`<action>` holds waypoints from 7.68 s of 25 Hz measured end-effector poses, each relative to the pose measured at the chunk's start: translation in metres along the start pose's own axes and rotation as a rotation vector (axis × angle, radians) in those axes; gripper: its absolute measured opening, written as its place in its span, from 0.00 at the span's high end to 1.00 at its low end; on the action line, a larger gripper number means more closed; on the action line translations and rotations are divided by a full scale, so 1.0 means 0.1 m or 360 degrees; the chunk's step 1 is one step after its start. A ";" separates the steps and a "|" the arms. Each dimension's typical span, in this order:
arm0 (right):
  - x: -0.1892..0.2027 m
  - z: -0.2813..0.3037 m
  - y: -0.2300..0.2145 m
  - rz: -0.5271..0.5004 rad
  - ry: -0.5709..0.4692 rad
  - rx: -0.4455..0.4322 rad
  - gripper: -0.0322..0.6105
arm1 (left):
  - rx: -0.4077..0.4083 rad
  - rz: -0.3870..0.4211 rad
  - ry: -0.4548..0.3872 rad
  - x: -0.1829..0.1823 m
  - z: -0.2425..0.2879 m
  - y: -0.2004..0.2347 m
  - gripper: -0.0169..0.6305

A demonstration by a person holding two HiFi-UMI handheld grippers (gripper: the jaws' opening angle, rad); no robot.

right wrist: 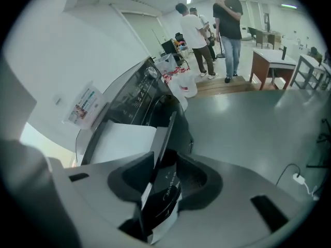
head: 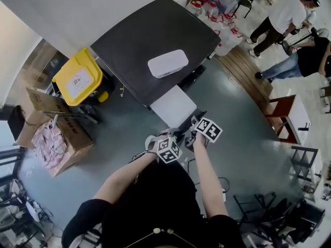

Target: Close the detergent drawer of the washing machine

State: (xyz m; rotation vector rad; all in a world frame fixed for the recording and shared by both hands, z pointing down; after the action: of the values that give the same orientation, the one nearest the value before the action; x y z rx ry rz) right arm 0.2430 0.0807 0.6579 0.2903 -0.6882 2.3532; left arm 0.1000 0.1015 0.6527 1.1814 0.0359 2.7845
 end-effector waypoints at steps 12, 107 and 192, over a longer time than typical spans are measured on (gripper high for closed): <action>-0.07 -0.07 0.13 0.0132 0.0016 0.0127 0.79 | 0.0095 -0.0340 0.0000 -0.04 -0.06 0.13 0.89; -0.40 0.48 1.36 0.0179 0.0134 0.0016 0.78 | -0.0226 -0.0773 -0.0072 0.10 -0.61 1.37 0.89; -0.39 0.61 1.82 0.0332 0.0264 -0.0579 0.81 | -0.1334 -0.0208 0.0245 0.00 -0.79 1.64 0.71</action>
State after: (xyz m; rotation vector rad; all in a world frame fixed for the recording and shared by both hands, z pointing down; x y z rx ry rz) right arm 0.1549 -0.0907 0.6210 -0.1415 -1.0861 2.3520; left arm 0.0267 -0.0590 0.6087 0.7044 -0.8994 2.3329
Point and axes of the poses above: the fingertips, and each gripper's own axes: z forward along the fingers, y to its left, x out of its underside, the point moved 7 cm from there along -z, backward along the fingers, and after that the axes turned 2 degrees about -z, right-handed, at the moved point
